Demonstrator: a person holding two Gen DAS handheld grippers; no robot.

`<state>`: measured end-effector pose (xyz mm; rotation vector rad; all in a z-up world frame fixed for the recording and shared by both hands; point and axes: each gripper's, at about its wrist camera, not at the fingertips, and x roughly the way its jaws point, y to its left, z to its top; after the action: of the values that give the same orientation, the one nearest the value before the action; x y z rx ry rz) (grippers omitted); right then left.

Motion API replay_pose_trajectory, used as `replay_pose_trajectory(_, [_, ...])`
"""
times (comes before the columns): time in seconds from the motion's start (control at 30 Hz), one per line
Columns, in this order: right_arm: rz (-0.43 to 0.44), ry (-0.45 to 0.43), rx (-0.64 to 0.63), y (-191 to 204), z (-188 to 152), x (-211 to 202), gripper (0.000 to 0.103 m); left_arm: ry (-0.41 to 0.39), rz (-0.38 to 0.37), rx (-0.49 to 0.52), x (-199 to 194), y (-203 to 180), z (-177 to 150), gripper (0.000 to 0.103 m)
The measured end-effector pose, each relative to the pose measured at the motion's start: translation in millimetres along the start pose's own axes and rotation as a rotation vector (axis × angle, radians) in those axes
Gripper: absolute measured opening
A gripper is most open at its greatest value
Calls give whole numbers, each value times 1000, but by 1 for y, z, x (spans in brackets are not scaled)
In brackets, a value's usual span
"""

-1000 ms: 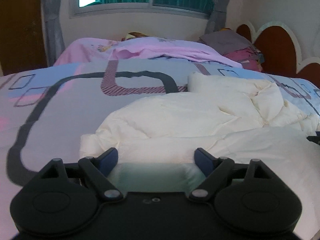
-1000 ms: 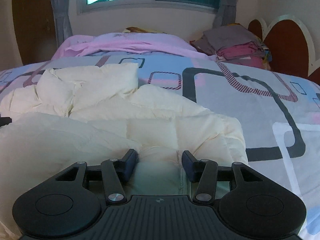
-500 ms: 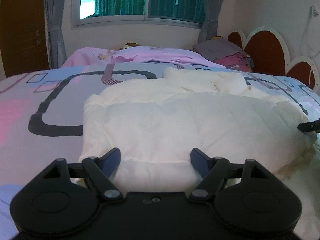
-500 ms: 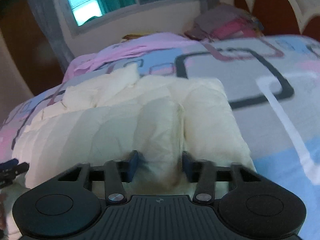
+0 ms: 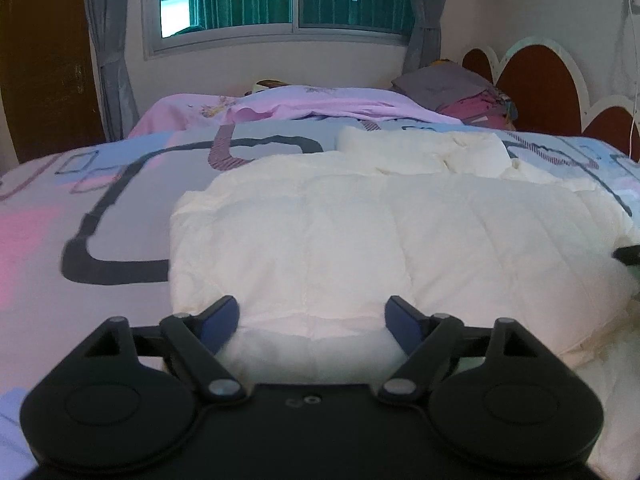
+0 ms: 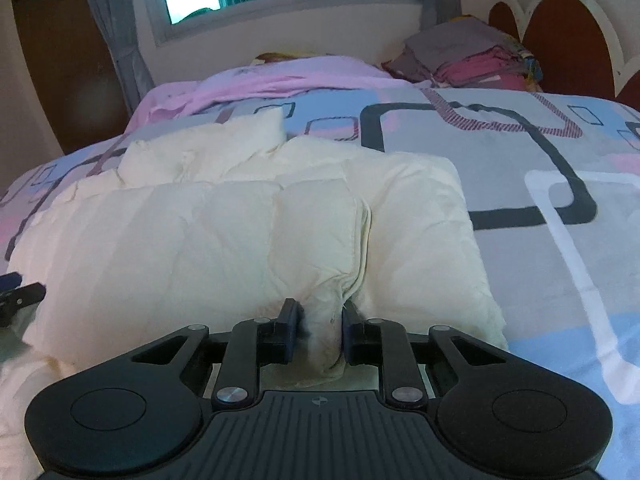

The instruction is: Fold large clothes

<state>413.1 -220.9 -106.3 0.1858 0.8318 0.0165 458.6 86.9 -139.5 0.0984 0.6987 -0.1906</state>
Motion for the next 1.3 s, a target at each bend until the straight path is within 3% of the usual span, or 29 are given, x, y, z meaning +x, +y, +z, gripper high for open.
replay_pose_trajectory(0.03, [-22,-45,5,-1,-2,-16,30,-14,10,12,-7,0,0,93])
replay_pose_trajectory(0.07, [-39,-83,14,-4,-5,-32,63,-40,19,25,-17,0,-2,95])
replay_pose_trajectory(0.1, [-38,-111,34,-9,-11,-49,80,-56,20,32,-28,2,-6,95])
replay_pose_trajectory(0.33, [-35,-77,137,-49,-67,-128,80,-7,23,-29,-97,29,-46,92])
replay_pose_trajectory(0.4, [-42,-50,151,-58,-87,-142,78,10,34,-43,-121,35,-64,88])
replay_pose_trajectory(0.47, [-27,-23,179,-70,-106,-154,67,33,41,-62,-142,40,-83,84])
replay_pose_trajectory(0.6, [10,-2,256,-93,-140,-173,66,83,86,-112,-174,43,-117,83])
replay_pose_trajectory(0.73, [60,24,345,-114,-170,-184,66,99,82,-196,-199,43,-141,83])
replay_pose_trajectory(0.87, [134,50,430,-130,-199,-195,66,125,20,-299,-218,47,-160,79])
replay_pose_trajectory(0.93, [191,50,456,-134,-206,-202,66,140,-23,-364,-223,50,-170,71])
replay_pose_trajectory(1.03, [264,64,458,-133,-211,-209,66,141,-88,-466,-228,54,-182,67])
replay_pose_trajectory(1.27, [363,87,495,-134,-215,-197,65,138,-242,-564,-214,55,-186,67])
replay_pose_trajectory(1.3, [380,92,489,-133,-213,-194,39,139,-258,-566,-211,53,-184,66])
